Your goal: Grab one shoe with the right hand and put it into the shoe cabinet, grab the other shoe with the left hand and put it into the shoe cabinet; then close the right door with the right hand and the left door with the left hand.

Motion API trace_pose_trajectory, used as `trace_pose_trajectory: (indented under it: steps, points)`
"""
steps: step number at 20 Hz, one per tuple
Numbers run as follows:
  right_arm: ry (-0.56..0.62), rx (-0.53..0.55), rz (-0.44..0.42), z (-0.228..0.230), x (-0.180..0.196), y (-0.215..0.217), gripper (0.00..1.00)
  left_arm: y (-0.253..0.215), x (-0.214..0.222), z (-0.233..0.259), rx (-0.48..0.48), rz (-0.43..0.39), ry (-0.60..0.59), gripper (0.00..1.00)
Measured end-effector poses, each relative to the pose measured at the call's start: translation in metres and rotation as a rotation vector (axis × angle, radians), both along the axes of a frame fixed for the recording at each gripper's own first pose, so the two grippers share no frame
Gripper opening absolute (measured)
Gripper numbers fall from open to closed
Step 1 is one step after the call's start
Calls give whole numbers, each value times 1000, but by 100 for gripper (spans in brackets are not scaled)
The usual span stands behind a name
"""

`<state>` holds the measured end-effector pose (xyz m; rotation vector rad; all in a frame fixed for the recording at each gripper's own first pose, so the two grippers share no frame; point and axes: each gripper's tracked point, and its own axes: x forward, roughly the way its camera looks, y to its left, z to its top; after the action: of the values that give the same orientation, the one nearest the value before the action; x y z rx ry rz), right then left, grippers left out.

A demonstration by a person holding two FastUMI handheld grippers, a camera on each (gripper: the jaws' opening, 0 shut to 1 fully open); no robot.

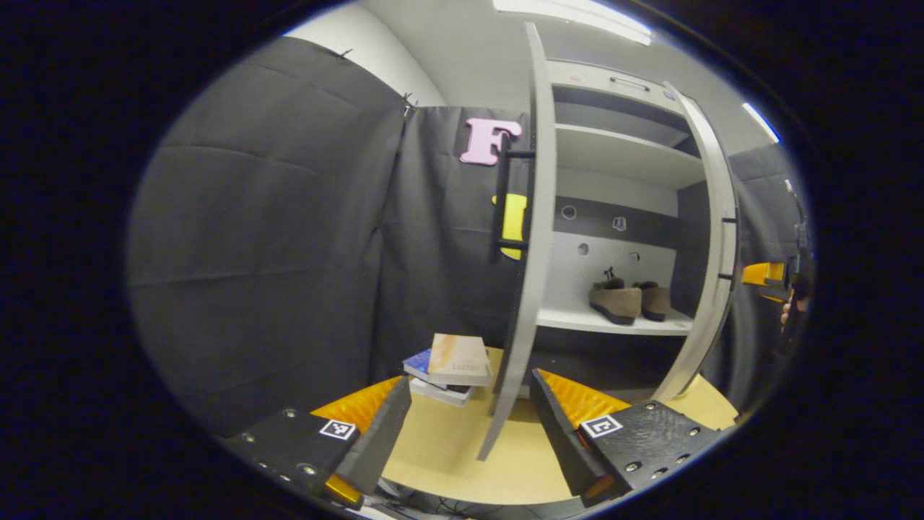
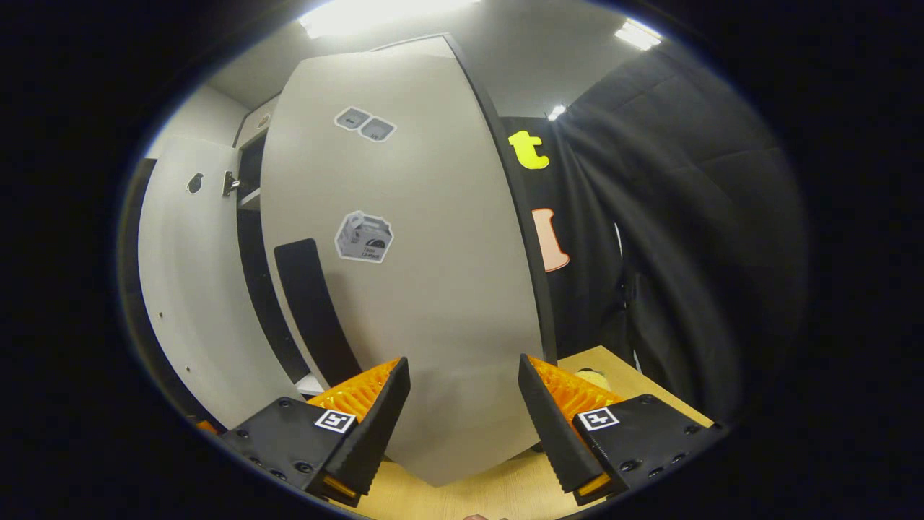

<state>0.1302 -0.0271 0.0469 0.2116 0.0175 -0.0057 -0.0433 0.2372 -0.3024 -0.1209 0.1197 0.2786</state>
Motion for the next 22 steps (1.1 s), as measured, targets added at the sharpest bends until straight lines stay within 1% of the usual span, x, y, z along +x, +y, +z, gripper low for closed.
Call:
trace_pose_trajectory:
  steps: [1, 2, 3, 4, 5, 6, 7, 8, 9, 11, 13, 14, 17, 19, 20, 21, 22]
  points:
    - [4, -12, -1, -3, 1, 0, 96, 15, -2, 7, 4, 9, -15, 100]
    - [8, -22, 2, -8, 2, 2, 96, 28, -2, 14, 4, 22, -29, 96]
    - [12, -30, 6, -11, 3, 4, 96, 43, -3, 20, 2, 40, -42, 96]
    - [18, -38, 8, -14, 3, 4, 96, 56, -1, 26, -5, 50, -56, 100]
    - [25, -46, 9, -17, 4, 6, 96, 68, 2, 32, -16, 53, -70, 96]
    - [34, -54, 10, -21, 6, 9, 96, 79, 7, 40, -29, 56, -83, 96]
    - [47, -59, 11, -25, 7, 10, 96, 90, 13, 47, -41, 55, -101, 96]
    - [63, -61, 14, -28, 7, 12, 92, 98, 18, 55, -50, 52, -121, 95]
    - [76, -61, 15, -31, 8, 14, 96, 108, 25, 62, -56, 44, -137, 95]
    - [96, -53, 15, -33, 8, 15, 96, 122, 40, 71, -42, 26, -141, 96]
    - [108, -46, 11, -38, 7, 16, 96, 125, 60, 82, -25, -14, -150, 95]
    - [112, -47, 8, -42, 2, 16, 96, 126, 71, 90, -30, -42, -160, 100]
    - [120, -52, 0, -43, 0, 16, 96, 124, 101, 104, -52, -135, -171, 100]
    - [124, -55, -2, -45, 2, 15, 96, 119, 118, 118, -44, -200, -183, 100]
    - [127, -58, -5, -44, 2, 15, 96, 118, 124, 125, -36, -231, -186, 96]
    - [128, -59, -9, -43, 2, 15, 96, 113, 131, 127, -34, -261, -186, 100]
    - [129, -58, -13, -42, 2, 15, 96, 110, 138, 132, -34, -285, -190, 96]
